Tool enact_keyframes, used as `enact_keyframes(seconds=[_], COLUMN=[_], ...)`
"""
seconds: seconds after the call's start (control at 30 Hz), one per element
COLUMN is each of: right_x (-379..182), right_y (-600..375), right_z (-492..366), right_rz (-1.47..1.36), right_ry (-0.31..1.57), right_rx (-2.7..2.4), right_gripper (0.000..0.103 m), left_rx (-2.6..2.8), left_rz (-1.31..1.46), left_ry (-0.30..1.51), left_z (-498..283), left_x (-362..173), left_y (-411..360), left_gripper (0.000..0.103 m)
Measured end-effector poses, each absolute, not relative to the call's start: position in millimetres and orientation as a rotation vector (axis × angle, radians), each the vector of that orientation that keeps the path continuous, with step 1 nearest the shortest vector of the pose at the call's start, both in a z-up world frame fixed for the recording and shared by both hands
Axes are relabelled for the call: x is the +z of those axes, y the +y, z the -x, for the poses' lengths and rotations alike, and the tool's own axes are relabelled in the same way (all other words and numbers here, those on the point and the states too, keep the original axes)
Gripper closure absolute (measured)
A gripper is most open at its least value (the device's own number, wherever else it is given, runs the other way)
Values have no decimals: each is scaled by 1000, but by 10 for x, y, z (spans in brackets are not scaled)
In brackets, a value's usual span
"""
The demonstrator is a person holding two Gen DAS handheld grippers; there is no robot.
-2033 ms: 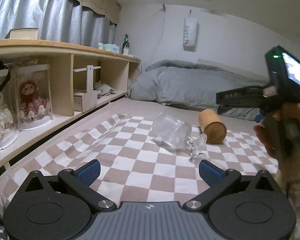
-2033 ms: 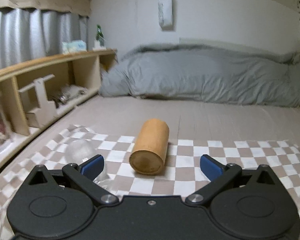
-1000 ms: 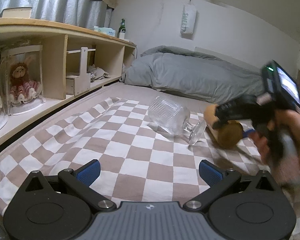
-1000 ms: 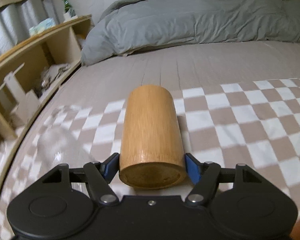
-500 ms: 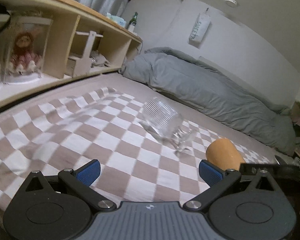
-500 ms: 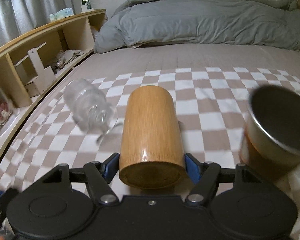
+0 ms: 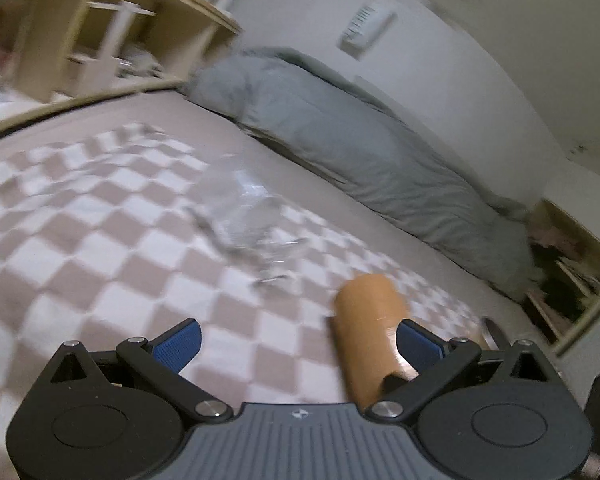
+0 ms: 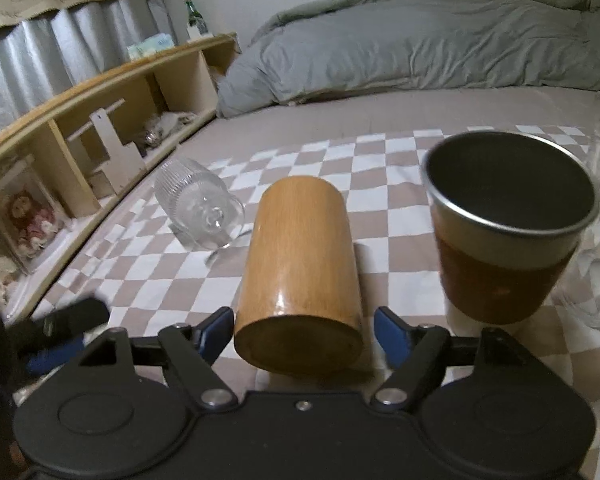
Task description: Flip cup upright
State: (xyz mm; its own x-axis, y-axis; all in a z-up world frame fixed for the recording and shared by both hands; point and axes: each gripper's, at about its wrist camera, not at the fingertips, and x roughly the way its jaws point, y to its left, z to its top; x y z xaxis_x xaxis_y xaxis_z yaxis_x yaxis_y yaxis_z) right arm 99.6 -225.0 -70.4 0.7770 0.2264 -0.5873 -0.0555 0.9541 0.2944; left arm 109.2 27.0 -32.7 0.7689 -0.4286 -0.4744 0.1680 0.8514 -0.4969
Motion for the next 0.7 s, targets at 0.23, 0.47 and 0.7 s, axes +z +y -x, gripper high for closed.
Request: enact_keyframes(seconds=[0.23,0.47,0.7], right_x=[-724,-837,-839], right_y=[-2475,-2777,-2945], right_z=[-758,-543,-501], right_rz=[-304,-303,-302], right_ry=[629,598,552], right_rx=[245,257,288], right_gripper=[23,23,23], left_rx=[-453,-444,-434], left_rz=[420,402,386], left_ry=[783,940,1002], left_z=[-1731,-2228,-2460], left_x=[-254,-447,-559], left_y=[-224,-591,-803], left_gripper=[10,12,28])
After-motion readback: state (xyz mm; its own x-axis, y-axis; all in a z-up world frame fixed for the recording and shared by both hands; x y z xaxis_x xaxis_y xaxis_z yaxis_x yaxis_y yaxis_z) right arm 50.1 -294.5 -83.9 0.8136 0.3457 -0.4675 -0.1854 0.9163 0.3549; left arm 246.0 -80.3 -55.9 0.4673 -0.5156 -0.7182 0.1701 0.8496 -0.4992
